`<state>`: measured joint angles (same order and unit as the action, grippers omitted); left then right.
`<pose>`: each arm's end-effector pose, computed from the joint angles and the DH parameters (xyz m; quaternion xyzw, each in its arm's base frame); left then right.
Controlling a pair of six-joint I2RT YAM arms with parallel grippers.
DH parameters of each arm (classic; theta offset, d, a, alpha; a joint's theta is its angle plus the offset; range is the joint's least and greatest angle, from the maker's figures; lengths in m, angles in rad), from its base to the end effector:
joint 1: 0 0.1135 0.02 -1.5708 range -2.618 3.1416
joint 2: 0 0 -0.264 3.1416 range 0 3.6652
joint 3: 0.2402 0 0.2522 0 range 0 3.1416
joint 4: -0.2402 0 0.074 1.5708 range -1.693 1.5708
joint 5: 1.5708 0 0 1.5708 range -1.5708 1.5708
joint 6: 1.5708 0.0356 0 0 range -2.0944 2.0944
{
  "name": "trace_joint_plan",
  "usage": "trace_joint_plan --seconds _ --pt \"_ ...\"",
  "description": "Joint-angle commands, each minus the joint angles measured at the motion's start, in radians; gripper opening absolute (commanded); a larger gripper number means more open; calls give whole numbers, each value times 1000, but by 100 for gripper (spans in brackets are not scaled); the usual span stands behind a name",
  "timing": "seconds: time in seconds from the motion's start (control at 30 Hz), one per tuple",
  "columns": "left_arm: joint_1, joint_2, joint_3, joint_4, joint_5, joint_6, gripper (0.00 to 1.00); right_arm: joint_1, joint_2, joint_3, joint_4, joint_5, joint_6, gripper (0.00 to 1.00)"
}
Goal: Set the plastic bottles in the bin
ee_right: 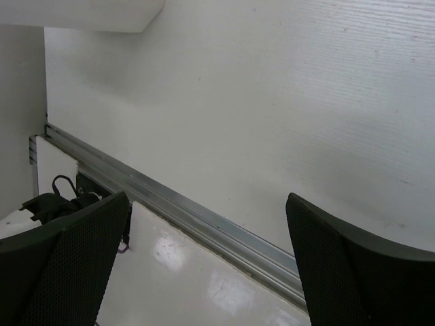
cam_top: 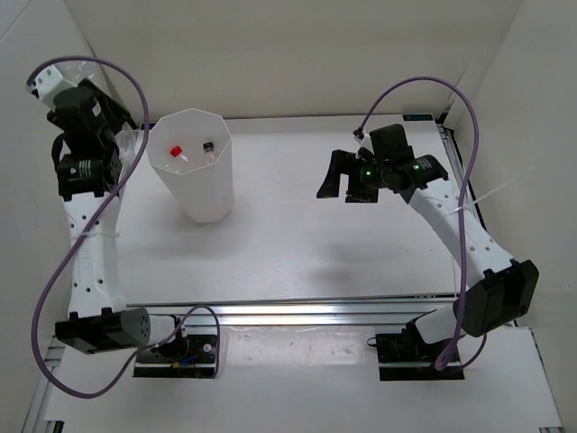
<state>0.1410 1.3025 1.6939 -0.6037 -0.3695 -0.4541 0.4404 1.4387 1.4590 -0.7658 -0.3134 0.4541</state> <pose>0.2540 0.0490 0.4944 -0.3345 0.6974 0.0449 0.6323 0.2741 0.1413 0.3670 -0.0564 0.9052 0.3002 0.2953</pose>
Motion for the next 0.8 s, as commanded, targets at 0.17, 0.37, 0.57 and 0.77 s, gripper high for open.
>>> trace_joint_plan --seconds 0.17,0.37,0.57,0.77 --pt "-199 259 286 -18 139 -144 11 8 -57 43 -36 71 5 100" --pt "-222 256 237 -18 101 -159 86 8 -57 107 -84 160 5 100" --pt "-247 100 139 -18 -100 -51 100 8 -37 164 -177 231 26 100" --pt "-247 -195 -186 -18 -284 23 100 8 -66 130 -188 231 17 100"
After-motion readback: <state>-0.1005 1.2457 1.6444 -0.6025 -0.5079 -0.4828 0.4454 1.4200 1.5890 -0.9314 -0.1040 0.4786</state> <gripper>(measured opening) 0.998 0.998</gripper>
